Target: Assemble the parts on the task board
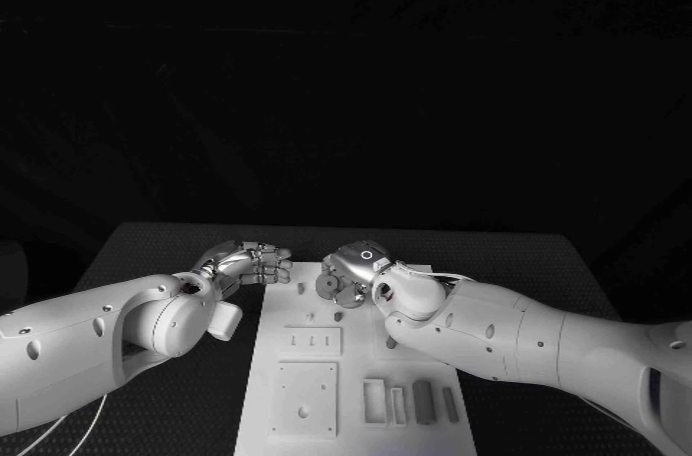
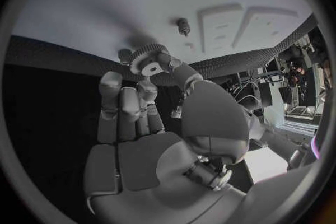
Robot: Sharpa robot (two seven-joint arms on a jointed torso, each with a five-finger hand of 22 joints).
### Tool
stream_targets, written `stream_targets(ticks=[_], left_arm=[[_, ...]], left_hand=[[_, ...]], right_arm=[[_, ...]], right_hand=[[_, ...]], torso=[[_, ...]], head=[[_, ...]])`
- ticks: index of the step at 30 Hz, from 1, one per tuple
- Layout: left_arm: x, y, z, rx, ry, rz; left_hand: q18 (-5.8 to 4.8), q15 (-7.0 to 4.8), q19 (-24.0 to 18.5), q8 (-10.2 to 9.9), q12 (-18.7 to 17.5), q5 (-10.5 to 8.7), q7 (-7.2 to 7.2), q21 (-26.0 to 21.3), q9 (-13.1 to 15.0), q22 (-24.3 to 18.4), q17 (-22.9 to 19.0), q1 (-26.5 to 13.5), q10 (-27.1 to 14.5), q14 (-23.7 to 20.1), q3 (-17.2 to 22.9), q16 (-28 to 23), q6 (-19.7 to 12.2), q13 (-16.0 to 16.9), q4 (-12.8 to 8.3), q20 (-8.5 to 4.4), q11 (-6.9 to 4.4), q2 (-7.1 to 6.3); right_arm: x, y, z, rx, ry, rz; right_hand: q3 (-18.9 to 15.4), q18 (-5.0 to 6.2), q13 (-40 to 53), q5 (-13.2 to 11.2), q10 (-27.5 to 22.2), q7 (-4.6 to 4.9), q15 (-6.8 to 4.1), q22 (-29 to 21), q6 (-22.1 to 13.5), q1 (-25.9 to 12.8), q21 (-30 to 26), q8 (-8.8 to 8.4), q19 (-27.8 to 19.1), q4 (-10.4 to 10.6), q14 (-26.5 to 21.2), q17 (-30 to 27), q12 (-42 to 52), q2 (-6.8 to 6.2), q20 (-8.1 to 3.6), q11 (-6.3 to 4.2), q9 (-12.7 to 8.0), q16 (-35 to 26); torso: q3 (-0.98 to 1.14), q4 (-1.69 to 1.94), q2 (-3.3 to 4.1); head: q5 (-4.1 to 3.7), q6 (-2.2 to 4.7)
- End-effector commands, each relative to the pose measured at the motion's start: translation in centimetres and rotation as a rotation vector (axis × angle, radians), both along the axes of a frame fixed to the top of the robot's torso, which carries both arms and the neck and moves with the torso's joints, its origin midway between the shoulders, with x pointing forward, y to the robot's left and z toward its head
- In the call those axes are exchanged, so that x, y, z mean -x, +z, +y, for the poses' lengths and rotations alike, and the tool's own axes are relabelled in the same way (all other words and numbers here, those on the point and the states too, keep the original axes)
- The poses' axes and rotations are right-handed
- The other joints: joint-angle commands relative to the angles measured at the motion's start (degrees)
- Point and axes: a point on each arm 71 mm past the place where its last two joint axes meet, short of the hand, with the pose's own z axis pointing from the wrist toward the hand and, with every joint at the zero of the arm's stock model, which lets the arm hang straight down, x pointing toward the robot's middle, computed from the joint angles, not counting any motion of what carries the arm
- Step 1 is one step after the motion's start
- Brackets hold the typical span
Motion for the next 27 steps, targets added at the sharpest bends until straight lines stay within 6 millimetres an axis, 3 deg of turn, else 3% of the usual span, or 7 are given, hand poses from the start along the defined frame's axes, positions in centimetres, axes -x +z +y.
stream_targets(ticks=[1,21,24,27], left_arm=[[0.03,0.11,-0.26,0.011,-0.018,-0.002],[-0.05,0.09,-0.30,0.011,-0.017,-0.002],[-0.07,0.09,-0.29,0.010,-0.017,-0.002],[-0.07,0.09,-0.28,0.010,-0.017,-0.002]], left_hand=[[-0.27,0.36,0.24,-0.26,-0.39,0.07,0.22,-0.30,-0.05,0.06,0.09,-0.42,0.45,0.02,0.12,-0.24,-0.01,-0.05,-0.36,0.15,-0.03,-0.03],[-0.27,0.37,0.24,-0.27,-0.46,0.07,0.26,-0.33,-0.07,0.08,0.15,-0.47,0.45,0.03,0.14,-0.30,-0.05,-0.06,-0.41,0.16,-0.01,-0.04],[-0.27,0.37,0.25,-0.28,-0.47,0.07,0.27,-0.33,-0.07,0.08,0.16,-0.47,0.44,0.03,0.15,-0.31,-0.06,-0.07,-0.42,0.16,0.00,-0.03],[-0.27,0.37,0.25,-0.28,-0.48,0.07,0.27,-0.34,-0.07,0.08,0.16,-0.48,0.43,0.03,0.15,-0.32,-0.07,-0.07,-0.43,0.16,0.00,-0.04]], right_arm=[[0.02,0.01,0.15,0.009,0.001,-0.009],[-0.19,-0.56,-0.08,0.058,-0.032,0.025],[-0.24,-0.60,-0.09,0.054,-0.033,0.032],[-0.31,-0.63,-0.11,0.047,-0.034,0.035]], right_hand=[[0.32,3.18,-0.09,0.23,0.46,2.74,0.07,0.66,2.67,0.59,0.11,-0.19,0.03,-0.08,0.31,-0.21,-0.38,-0.22,-0.53,0.15,2.75,-0.26],[0.38,3.18,-0.29,0.23,0.24,3.22,0.48,0.60,1.46,0.77,-0.34,-1.15,-0.27,-0.30,-0.76,-1.70,-0.93,-0.54,-0.32,0.60,2.43,-0.90],[0.41,3.18,-0.33,0.23,0.04,3.46,0.68,0.59,0.75,0.75,-0.52,-1.68,-0.42,-0.26,-1.24,-2.23,-1.11,-0.70,-0.21,0.83,2.16,-1.12],[0.46,3.18,-0.38,0.22,-0.23,4.21,1.28,0.58,-1.82,0.82,-0.73,-3.31,-0.57,-0.25,-1.48,-2.26,-1.31,-1.02,-0.08,1.52,1.23,-1.29]], torso=[[0.02,0.03,0.03],[0.01,0.06,0.01],[0.05,0.05,0.01],[0.03,-0.01,0.00]], head=[[-0.09,-0.06],[-0.16,-0.45],[-0.13,-0.46],[-0.12,-0.43]])
